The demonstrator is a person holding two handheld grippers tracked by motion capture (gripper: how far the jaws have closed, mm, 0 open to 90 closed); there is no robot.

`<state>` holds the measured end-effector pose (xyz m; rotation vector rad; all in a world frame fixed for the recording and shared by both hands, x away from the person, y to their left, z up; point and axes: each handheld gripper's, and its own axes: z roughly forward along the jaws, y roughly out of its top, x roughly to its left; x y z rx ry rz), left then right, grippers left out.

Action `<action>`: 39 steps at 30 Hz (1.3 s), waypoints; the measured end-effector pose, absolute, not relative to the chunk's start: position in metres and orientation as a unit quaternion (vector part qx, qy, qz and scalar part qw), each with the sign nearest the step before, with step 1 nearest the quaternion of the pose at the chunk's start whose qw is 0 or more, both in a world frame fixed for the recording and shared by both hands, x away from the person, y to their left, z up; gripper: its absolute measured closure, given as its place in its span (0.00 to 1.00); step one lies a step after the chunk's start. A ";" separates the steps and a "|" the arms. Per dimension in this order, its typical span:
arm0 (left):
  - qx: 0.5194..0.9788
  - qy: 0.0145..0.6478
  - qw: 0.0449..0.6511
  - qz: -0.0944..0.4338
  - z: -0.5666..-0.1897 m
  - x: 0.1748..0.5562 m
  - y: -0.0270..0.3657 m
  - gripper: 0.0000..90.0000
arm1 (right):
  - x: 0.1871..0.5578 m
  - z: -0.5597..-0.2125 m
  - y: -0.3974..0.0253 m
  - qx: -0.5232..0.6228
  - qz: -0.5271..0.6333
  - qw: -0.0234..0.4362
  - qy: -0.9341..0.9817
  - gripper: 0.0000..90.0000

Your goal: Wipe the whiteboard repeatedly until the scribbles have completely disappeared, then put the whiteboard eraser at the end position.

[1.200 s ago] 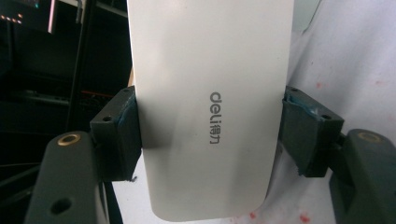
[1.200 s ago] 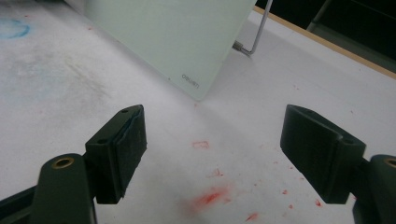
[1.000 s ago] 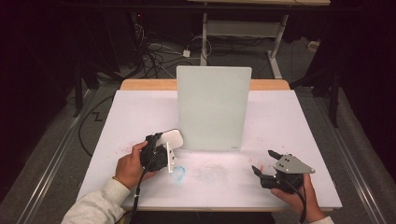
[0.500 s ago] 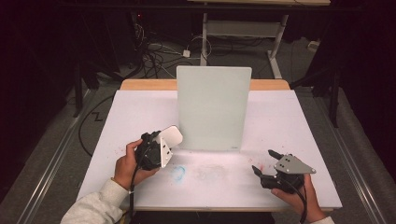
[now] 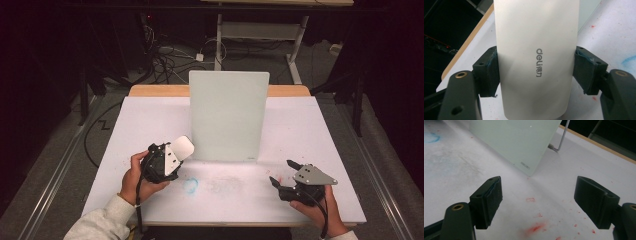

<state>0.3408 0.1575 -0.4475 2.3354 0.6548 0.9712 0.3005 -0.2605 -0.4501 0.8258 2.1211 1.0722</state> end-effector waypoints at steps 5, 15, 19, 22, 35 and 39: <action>0.862 0.248 0.271 0.349 -0.446 0.339 0.161 0.32 | 0.301 -0.450 -0.261 0.312 0.405 0.309 0.802 0.26; 0.865 0.244 0.291 0.328 -0.438 0.329 0.164 0.32 | 0.300 -0.450 -0.260 0.313 0.404 0.307 0.803 0.26; 0.866 0.238 0.306 0.317 -0.432 0.323 0.162 0.32 | 0.300 -0.450 -0.260 0.311 0.404 0.308 0.803 0.26; 0.868 0.233 0.313 0.309 -0.431 0.321 0.160 0.32 | 0.302 -0.450 -0.259 0.312 0.406 0.307 0.803 0.26; 0.895 0.172 0.314 0.265 -0.428 0.315 0.129 0.32 | 0.298 -0.451 -0.260 0.312 0.403 0.305 0.804 0.26; 0.912 0.142 0.297 0.245 -0.431 0.314 0.114 0.32 | 0.296 -0.451 -0.259 0.309 0.404 0.305 0.805 0.26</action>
